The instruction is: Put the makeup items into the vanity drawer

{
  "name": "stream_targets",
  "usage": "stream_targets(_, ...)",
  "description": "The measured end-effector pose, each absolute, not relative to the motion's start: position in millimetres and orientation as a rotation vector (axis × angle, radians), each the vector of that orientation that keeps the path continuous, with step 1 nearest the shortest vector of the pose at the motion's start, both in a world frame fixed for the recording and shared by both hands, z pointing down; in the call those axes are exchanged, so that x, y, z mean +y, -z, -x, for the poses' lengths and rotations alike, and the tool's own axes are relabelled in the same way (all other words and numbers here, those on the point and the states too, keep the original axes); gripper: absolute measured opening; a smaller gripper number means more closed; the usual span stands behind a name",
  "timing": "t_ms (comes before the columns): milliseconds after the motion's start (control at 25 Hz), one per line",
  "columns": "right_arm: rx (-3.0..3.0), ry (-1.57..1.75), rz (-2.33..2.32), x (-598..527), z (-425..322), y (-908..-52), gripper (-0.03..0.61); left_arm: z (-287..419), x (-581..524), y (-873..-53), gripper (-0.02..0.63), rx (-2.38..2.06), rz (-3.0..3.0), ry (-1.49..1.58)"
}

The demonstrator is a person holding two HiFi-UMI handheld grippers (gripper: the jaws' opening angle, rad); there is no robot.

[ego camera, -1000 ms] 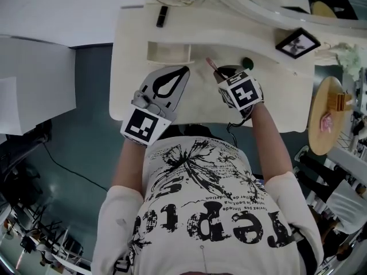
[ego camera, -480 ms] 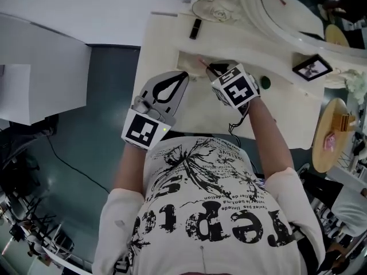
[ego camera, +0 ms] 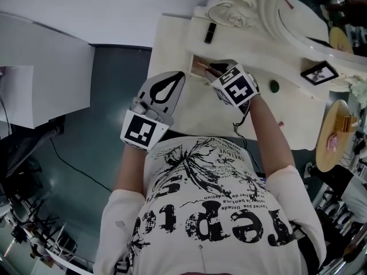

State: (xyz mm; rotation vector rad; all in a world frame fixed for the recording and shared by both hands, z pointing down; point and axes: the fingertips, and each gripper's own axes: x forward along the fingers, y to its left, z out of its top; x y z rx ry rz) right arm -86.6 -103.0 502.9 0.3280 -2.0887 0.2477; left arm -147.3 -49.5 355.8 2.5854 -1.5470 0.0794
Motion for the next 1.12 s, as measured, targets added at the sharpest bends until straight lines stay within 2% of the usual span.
stream_targets(40, -2.099, -0.257, -0.335, -102.7, 87.6, -502.7, 0.168, 148.8, -50.5, -356.9, 0.014, -1.539, -2.588, -0.074)
stream_targets(80, -2.107, -0.259, -0.351, -103.0, 87.8, -501.5, 0.208, 149.7, -51.2, -357.3, 0.014, -1.529, -2.59, -0.07)
stream_targets(240, -2.123, -0.266, -0.481, -109.1, 78.6, -493.0, 0.238, 146.3, -55.6, -355.5, 0.014, -1.47, -2.626, -0.051)
stream_targets(600, -2.073, -0.402, -0.822, -105.1, -5.7, -479.2, 0.272, 86.4, -69.3, -347.9, 0.014, -1.209, -2.763, -0.013)
stream_targets(840, -1.946, -0.564, -1.078, -80.2, -107.3, -488.4, 0.285, 3.3, -67.9, -356.9, 0.014, -0.917, -2.855, -0.128)
stream_targets(1120, -1.747, -0.712, -1.318, -45.1, -235.5, -512.5, 0.288, -107.9, -66.6, -353.4, 0.014, -0.684, -2.921, -0.063)
